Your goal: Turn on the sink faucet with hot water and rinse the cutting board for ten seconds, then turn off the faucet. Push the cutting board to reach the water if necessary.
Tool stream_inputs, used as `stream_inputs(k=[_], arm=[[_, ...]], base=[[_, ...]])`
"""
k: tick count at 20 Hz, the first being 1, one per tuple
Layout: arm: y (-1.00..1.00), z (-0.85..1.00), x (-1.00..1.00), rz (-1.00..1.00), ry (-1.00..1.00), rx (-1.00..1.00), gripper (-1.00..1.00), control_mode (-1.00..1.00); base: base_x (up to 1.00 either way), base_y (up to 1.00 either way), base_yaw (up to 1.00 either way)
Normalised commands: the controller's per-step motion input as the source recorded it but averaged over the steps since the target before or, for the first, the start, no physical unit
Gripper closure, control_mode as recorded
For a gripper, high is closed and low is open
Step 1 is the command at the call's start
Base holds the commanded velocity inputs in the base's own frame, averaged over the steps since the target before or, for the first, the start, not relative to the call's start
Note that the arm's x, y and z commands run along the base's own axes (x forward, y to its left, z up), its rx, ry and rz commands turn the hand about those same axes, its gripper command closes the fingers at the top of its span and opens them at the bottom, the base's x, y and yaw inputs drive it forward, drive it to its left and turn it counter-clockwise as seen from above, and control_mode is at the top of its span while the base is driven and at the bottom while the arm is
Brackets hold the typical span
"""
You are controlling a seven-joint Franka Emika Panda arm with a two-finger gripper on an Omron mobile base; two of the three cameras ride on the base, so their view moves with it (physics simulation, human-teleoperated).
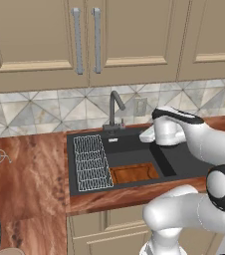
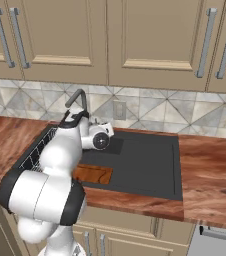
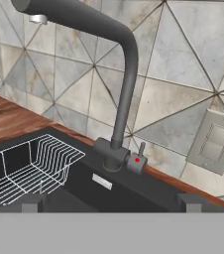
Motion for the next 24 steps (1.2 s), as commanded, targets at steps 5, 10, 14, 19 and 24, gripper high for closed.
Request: stream_inputs(k=[5,10,14,19,24], arm=[[0.00,-0.02,0.25,0.00,0.00,0.04,-1.00,-1.00],[0.00,-0.10,0.29,0.00,0.00,0.04,-1.00,-1.00],[0.00,-0.14,0.41,0.00,0.00,0.06,-1.00,-1.00],[0.00,-0.19,0.27,0.00,0.00,0.04,-1.00,-1.00],[0.00,-0.03,0.11,0.00,-0.01,0.02,-1.00,-1.00]], base=[[0.00,0.00,0.00],[0.00,0.00,0.00],[0.00,0.00,0.00],[0.00,0.00,0.00],[0.00,0.00,0.00]])
